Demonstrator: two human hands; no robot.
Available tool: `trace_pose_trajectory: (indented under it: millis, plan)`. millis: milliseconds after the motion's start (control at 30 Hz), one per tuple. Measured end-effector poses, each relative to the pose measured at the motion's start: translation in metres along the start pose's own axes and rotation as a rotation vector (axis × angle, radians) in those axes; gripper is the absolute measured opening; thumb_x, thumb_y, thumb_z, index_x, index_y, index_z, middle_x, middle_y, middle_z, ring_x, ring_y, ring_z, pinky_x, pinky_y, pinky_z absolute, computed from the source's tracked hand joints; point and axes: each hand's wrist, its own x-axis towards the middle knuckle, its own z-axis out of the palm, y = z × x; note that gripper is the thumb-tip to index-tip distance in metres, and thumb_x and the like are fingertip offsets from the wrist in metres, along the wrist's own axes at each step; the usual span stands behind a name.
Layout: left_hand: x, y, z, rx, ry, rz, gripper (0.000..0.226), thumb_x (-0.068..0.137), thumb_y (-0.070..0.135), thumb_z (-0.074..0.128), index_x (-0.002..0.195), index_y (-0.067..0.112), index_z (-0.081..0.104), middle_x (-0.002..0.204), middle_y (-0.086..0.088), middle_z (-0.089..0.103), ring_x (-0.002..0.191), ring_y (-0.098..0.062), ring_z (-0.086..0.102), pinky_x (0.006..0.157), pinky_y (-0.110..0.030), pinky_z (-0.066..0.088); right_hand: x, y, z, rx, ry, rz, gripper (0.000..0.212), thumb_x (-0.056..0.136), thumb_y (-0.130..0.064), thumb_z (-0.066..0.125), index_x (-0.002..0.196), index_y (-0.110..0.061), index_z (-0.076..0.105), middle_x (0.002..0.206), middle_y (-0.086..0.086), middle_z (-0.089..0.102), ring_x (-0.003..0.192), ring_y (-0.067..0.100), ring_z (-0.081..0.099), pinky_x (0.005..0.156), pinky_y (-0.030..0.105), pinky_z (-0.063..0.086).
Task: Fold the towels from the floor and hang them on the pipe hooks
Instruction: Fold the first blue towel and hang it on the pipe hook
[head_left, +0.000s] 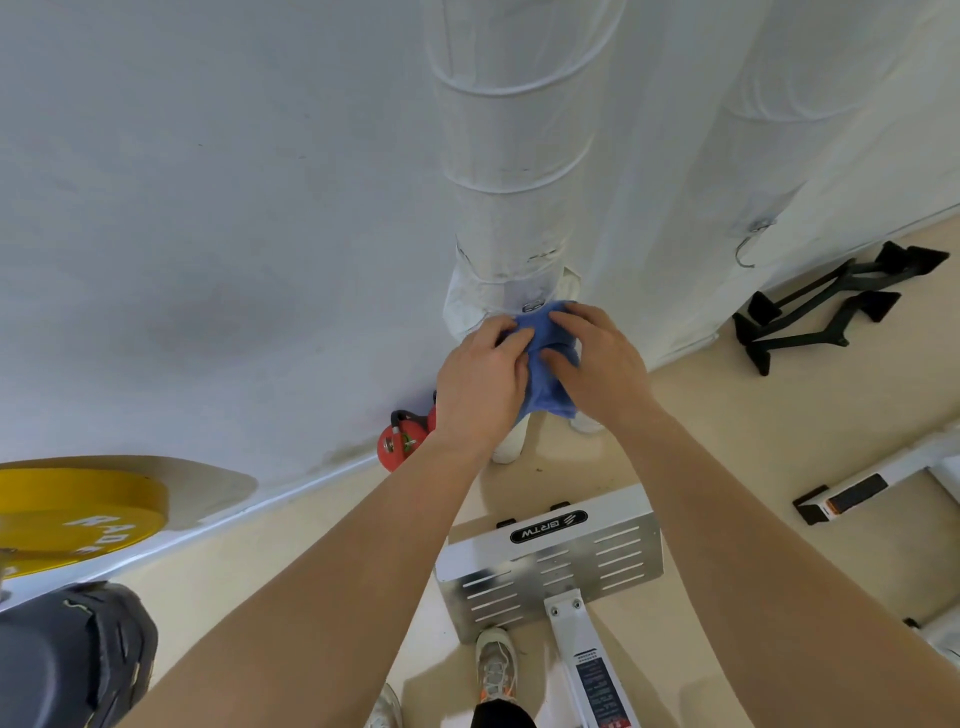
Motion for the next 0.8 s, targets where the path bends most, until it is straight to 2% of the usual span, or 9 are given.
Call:
trace_pose_trajectory:
  millis: [100, 233, 333, 433, 600, 800]
  plan:
    - [-0.001, -0.007, 0.008, 0.019, -0.014, -0.019, 0.036, 0.093, 0.026, 0.045, 0.114, 0.013, 0.071, 0.113, -0.007, 0.065, 0.086, -0.027, 0.066, 0.065, -0.041, 0.056, 0.004, -0.003, 0.001, -0.015, 0.001, 0.048, 0.044, 0.092, -0.032, 0.061, 0.134, -0.021, 0.058, 0.143, -0.008, 0.047, 0.110, 0.021, 0.061, 0.085, 0.025, 0.043]
    - [0.002, 0.000, 0.000, 0.021, -0.096, -0.046, 0.042, 0.094, 0.032, 0.038, 0.117, 0.015, 0.068, 0.118, -0.006, 0.061, 0.093, -0.028, 0.062, 0.069, -0.043, 0.055, -0.001, -0.004, 0.000, -0.066, -0.045, 0.035, 0.047, 0.096, -0.035, 0.057, 0.140, -0.020, 0.051, 0.147, -0.006, 0.042, 0.113, 0.022, 0.059, 0.085, 0.023, 0.039]
    - [0.000, 0.006, -0.018, 0.010, -0.175, -0.079, 0.038, 0.098, 0.029, 0.047, 0.131, 0.016, 0.060, 0.133, -0.002, 0.055, 0.113, -0.026, 0.054, 0.084, -0.043, 0.053, -0.002, -0.011, -0.007, -0.094, -0.104, 0.030, 0.052, 0.098, -0.033, 0.053, 0.146, -0.018, 0.043, 0.155, -0.004, 0.035, 0.128, 0.021, 0.051, 0.094, 0.026, 0.038]
    - [-0.003, 0.008, -0.036, 0.015, -0.192, -0.099, 0.040, 0.099, 0.026, 0.049, 0.138, 0.018, 0.054, 0.140, 0.000, 0.052, 0.122, -0.023, 0.049, 0.091, -0.038, 0.050, -0.005, -0.020, -0.021, -0.121, -0.122, 0.014, 0.056, 0.098, -0.032, 0.053, 0.150, -0.016, 0.039, 0.158, -0.001, 0.031, 0.134, 0.025, 0.046, 0.105, 0.035, 0.040]
    - [-0.004, 0.012, -0.064, 0.047, -0.251, -0.161, 0.041, 0.099, 0.027, 0.048, 0.139, 0.019, 0.051, 0.139, -0.002, 0.051, 0.123, -0.026, 0.048, 0.090, -0.037, 0.046, -0.017, -0.035, -0.043, -0.157, -0.118, 0.031, 0.055, 0.097, -0.034, 0.052, 0.148, -0.017, 0.039, 0.155, 0.003, 0.036, 0.132, 0.029, 0.047, 0.105, 0.040, 0.042]
    - [-0.011, 0.023, -0.100, 0.155, -0.367, -0.207, 0.040, 0.099, 0.031, 0.046, 0.136, 0.018, 0.053, 0.135, -0.006, 0.053, 0.122, -0.028, 0.049, 0.091, -0.040, 0.045, -0.045, -0.054, -0.059, -0.271, -0.215, 0.102, 0.055, 0.099, -0.038, 0.050, 0.146, -0.013, 0.040, 0.146, 0.012, 0.041, 0.125, 0.034, 0.051, 0.100, 0.041, 0.043]
